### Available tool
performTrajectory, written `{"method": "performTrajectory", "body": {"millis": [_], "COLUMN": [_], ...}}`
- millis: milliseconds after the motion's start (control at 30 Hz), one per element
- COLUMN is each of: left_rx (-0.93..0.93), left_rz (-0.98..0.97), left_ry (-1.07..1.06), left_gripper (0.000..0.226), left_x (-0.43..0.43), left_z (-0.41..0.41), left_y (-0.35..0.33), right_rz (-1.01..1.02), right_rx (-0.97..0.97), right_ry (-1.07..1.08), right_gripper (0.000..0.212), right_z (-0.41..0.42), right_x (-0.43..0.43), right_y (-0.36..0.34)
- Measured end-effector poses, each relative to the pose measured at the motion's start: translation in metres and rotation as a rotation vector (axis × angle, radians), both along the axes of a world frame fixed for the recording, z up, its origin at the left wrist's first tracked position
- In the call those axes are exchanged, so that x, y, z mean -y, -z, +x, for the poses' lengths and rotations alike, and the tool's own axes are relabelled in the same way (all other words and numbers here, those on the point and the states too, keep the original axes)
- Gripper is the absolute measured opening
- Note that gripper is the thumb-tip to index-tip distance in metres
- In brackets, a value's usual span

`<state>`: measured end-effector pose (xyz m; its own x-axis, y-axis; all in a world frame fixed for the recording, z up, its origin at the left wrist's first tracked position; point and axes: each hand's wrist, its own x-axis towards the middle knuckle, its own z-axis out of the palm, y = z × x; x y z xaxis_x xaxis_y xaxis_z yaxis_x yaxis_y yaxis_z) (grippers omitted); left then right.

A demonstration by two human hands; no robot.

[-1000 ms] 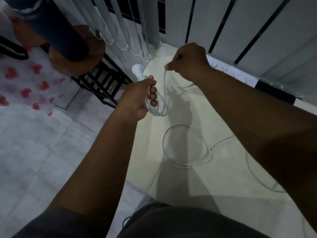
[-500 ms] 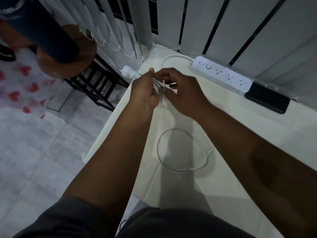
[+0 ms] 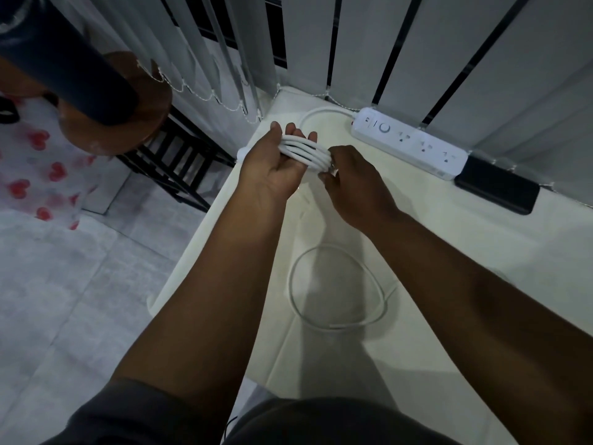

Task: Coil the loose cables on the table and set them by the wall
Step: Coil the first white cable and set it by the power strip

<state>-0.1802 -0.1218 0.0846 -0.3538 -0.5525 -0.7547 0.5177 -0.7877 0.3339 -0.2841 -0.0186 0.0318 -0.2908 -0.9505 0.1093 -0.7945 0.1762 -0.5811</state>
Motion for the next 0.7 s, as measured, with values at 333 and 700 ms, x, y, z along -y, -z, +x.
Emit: {"method": "performTrajectory", "body": {"millis": [333, 700], "left_rx": [-0.121, 1.140], "left_rz": [0.017, -1.157], "left_ry": [0.076, 1.041], "left_gripper": [0.040, 0.057], "left_x": [0.011, 0.072], "left_z": [-0.001, -0.008], "left_y": [-0.008, 0.028], "right_rz": [-0.013, 0.343], "right_rx": [-0.094, 0.012], "right_ry": [-0.001, -0.123], "right_gripper": [0.030, 0.021], "right_z": [-0.020, -0.099], "right_x": [0.033, 0.119], "right_y": [0.000, -0.018]}}
